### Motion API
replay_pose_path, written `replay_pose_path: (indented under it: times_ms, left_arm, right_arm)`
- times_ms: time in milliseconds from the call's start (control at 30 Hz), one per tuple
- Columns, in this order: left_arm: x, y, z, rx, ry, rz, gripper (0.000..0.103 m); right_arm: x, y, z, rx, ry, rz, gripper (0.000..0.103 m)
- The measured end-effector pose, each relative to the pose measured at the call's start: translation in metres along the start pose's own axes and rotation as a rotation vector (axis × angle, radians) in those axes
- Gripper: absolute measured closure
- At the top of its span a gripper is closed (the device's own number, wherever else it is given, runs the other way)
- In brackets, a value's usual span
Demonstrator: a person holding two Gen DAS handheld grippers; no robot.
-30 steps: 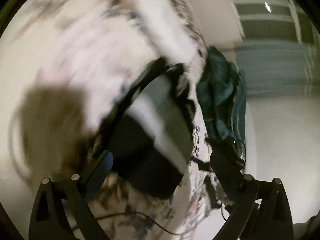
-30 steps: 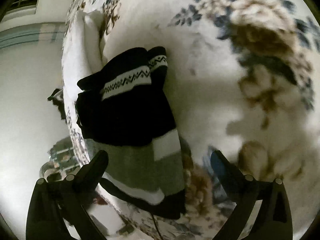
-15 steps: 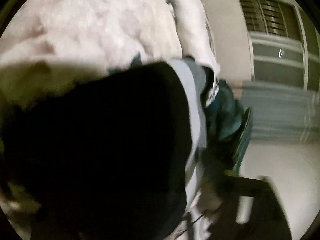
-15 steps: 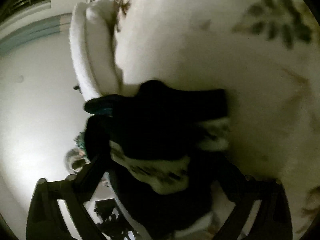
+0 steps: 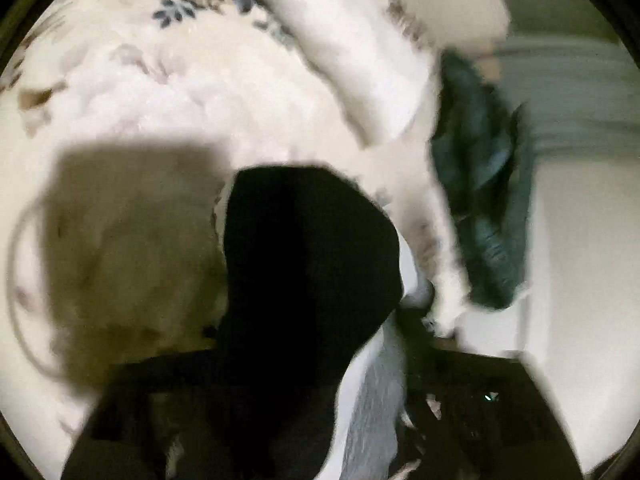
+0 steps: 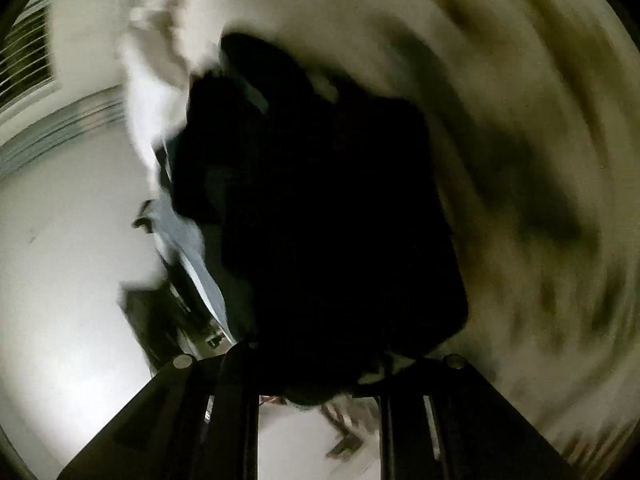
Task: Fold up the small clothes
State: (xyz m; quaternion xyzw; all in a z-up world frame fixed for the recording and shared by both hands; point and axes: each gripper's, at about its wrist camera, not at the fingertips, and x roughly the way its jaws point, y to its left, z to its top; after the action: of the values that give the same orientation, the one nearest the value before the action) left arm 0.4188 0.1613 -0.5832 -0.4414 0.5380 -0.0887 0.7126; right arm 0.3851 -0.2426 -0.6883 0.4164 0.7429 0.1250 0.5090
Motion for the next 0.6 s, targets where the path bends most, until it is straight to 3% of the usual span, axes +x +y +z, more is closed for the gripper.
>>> replay_pose_path:
  times_ms: [33, 100, 167, 267, 400, 533, 600]
  left_arm:
    - [0.001, 0.001, 0.0, 0.008, 0.009, 0.012, 0.021]
    - [-0.007, 0.001, -0.003, 0.011, -0.008, 0.044, 0.021]
    - [-0.029, -0.004, -0.013, 0.023, -0.066, 0.068, 0.021]
    - [-0.066, -0.013, -0.047, 0.068, -0.162, 0.208, 0.021]
    - [-0.102, -0.006, -0.108, 0.1, -0.241, 0.514, 0.021]
    - [-0.092, 0.041, -0.168, -0.014, -0.182, 0.689, 0.021]
    - [-0.072, 0.068, -0.187, -0.081, -0.125, 0.706, 0.021]
  right_arm:
    - [0.001, -0.008, -0.006, 0.019, -0.006, -0.032, 0.071]
    - [-0.002, -0.016, -0.01, 0.052, -0.005, -0.048, 0.044]
    - [-0.016, -0.016, -0.013, 0.058, -0.009, -0.099, 0.033]
    - [-0.046, 0.003, -0.011, -0.005, -0.055, -0.159, 0.033]
    - [-0.08, 0.055, -0.004, -0.162, -0.148, -0.242, 0.03]
    - [-0.054, 0.13, 0.013, -0.381, -0.17, -0.367, 0.027]
    - [-0.025, 0.158, 0.021, -0.476, -0.131, -0.406, 0.027]
